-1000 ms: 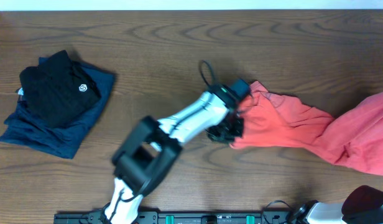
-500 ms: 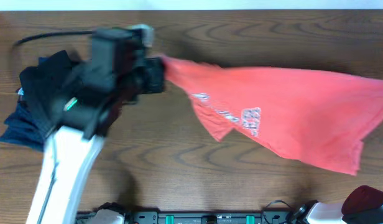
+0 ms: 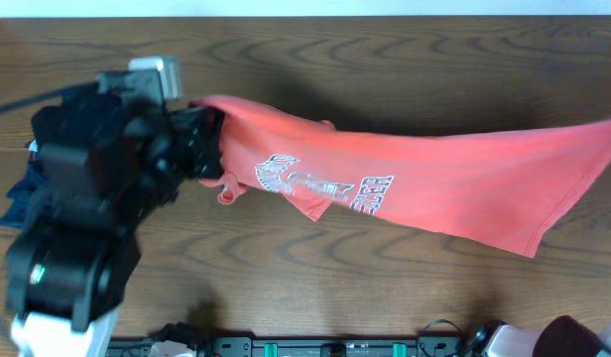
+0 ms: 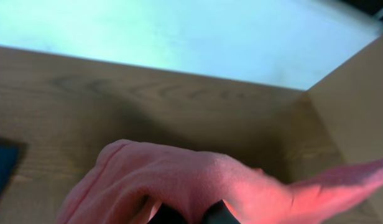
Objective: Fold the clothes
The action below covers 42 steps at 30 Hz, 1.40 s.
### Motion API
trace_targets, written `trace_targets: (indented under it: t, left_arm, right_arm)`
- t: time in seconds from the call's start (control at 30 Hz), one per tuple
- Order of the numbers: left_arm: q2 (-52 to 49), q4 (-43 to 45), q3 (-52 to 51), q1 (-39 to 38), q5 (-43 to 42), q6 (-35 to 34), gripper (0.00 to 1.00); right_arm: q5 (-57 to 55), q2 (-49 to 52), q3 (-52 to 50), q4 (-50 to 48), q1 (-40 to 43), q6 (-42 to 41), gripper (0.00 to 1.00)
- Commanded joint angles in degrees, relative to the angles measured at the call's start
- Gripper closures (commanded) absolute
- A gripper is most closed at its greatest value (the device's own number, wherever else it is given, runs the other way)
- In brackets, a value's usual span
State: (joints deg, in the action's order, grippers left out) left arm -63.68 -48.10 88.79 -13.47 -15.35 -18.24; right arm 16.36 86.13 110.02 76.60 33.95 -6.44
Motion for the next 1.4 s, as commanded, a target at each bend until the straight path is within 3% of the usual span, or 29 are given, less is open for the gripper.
trace_targets:
  t: [0.0, 0.1, 0.23, 0.33, 0.43, 0.53, 0.67, 0.77, 0.87, 1.07, 1.2, 1.37]
  left_arm:
    - [-8.2, 1.57, 0.48, 0.55, 1.49, 2.93, 0.94]
    - [-16.61, 6.16, 0.48, 0.57, 1.53, 6.49, 0.94]
    - [-27.96, 20.46, 0.5, 1.38, 2.93, 11.63, 0.94]
    - [-32.7, 33.77, 1.25, 2.93, 5.73, 10.23, 0.94]
    - [-34.03, 44.7, 5.57, 5.33, 8.33, 2.91, 0.94]
    - [-34.03, 50.95, 13.31, 7.76, 6.45, 0.09, 0.94]
    - [-34.05, 50.53, 25.0, 10.38, 2.05, 1.77, 0.94]
    - [-33.9, 43.74, 31.43, 12.11, -4.07, 2.84, 0.94]
    - [-33.11, 31.47, 33.75, 13.09, -10.01, 3.19, 0.94]
    - [-33.14, -4.96, 32.87, 12.26, -15.13, 8.7, 0.94]
    - [-34.88, -22.23, 29.22, 10.08, -15.13, 13.18, 0.94]
    - [-35.63, -32.02, 17.55, 5.77, -15.1, 16.63, 0.94]
  right_arm:
    - [0.0, 4.37, 0.76, -1.77, -4.37, 1.84, 0.99]
    - [-0.31, 9.4, 0.76, -6.25, -8.24, 1.81, 0.99]
    - [-0.22, 17.05, 0.76, -19.3, -11.89, -0.46, 0.99]
    - [0.26, 19.71, 0.79, -30.84, -12.68, -4.68, 0.99]
    - [0.42, 19.26, 2.82, -40.11, -11.96, -12.09, 0.99]
    - [0.28, 19.08, 10.56, -43.32, -10.51, -15.47, 0.99]
    - [-3.61, 19.08, 21.14, -40.44, -8.72, -15.23, 0.99]
    - [-6.95, 19.08, 25.49, -34.21, -7.78, -13.44, 0.99]
    - [-10.25, 19.08, 26.14, -26.34, -7.21, -11.02, 0.99]
    - [-22.69, 20.06, 23.37, -6.69, -7.34, -7.41, 0.99]
    - [-29.66, 20.28, 15.26, 1.68, -7.06, -6.75, 0.99]
    - [-32.02, 20.28, -0.68, 2.91, -6.19, -6.78, 0.99]
